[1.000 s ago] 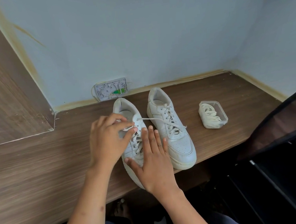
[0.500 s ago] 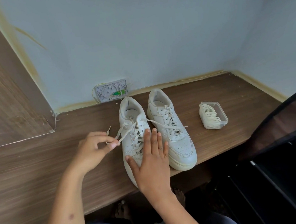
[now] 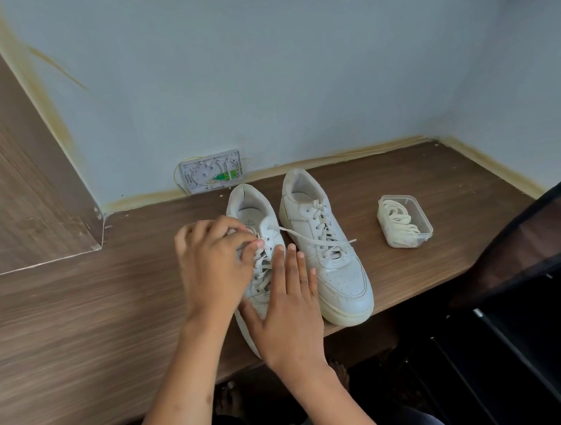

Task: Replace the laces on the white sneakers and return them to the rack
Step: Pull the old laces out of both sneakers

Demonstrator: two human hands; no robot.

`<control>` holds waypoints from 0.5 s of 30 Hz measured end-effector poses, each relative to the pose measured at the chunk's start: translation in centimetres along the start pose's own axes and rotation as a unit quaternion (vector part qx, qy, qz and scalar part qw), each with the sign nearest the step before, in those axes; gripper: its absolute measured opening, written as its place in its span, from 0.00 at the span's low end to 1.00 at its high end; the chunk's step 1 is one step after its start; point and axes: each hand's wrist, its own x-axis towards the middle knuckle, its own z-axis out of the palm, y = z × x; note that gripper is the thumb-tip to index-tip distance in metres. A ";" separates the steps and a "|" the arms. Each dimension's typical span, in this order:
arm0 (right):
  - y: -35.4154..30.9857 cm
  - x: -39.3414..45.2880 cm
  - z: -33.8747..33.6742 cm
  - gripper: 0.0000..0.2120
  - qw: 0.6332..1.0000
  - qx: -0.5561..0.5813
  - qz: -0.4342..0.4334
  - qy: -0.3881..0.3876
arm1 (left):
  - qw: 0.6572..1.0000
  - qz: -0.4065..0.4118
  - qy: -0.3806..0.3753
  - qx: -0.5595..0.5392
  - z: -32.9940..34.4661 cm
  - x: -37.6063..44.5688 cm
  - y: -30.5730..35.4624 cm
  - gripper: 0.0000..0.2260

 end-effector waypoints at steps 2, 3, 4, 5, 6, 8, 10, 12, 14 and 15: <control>0.0 -0.1 0.0 0.41 1.000 -0.005 0.001 0.000 | 0.997 -0.037 0.062 -0.029 -0.2 0.1 -0.3 0.01; 0.1 -0.1 0.0 0.41 1.000 -0.007 0.000 -0.002 | 0.989 -0.080 0.107 -0.061 -0.4 0.2 -0.6 0.02; 0.1 0.0 -0.1 0.41 1.000 -0.006 -0.003 -0.007 | 0.974 -0.131 0.152 -0.104 -0.5 0.3 -1.0 0.03; 0.2 0.1 -0.2 0.41 1.000 -0.003 -0.006 -0.016 | 0.953 -0.183 0.191 -0.147 -0.7 0.4 -1.4 0.05; 0.2 0.1 -0.4 0.41 1.000 0.002 -0.009 -0.024 | 0.931 -0.231 0.217 -0.179 -0.8 0.6 -1.8 0.07; 0.3 0.2 -0.5 0.41 1.000 0.008 -0.013 -0.026 | 0.900 -0.318 0.213 -0.208 -0.6 0.6 -2.5 0.08; 0.2 0.2 -0.6 0.41 1.000 0.012 -0.011 -0.023 | 0.898 -0.337 0.168 -0.229 -0.3 0.3 -2.9 0.12; 0.2 0.2 -0.6 0.41 1.000 0.009 -0.010 -0.026 | 0.932 -0.269 0.115 -0.214 -0.3 0.1 -2.9 0.18; 0.2 0.2 -0.6 0.41 1.000 0.008 -0.009 -0.028 | 0.974 -0.170 0.043 -0.143 -0.2 0.3 -2.4 0.19; 0.2 0.2 -0.5 0.41 1.000 0.010 -0.009 -0.027 | 0.986 -0.129 0.016 -0.108 -0.1 0.5 -2.0 0.18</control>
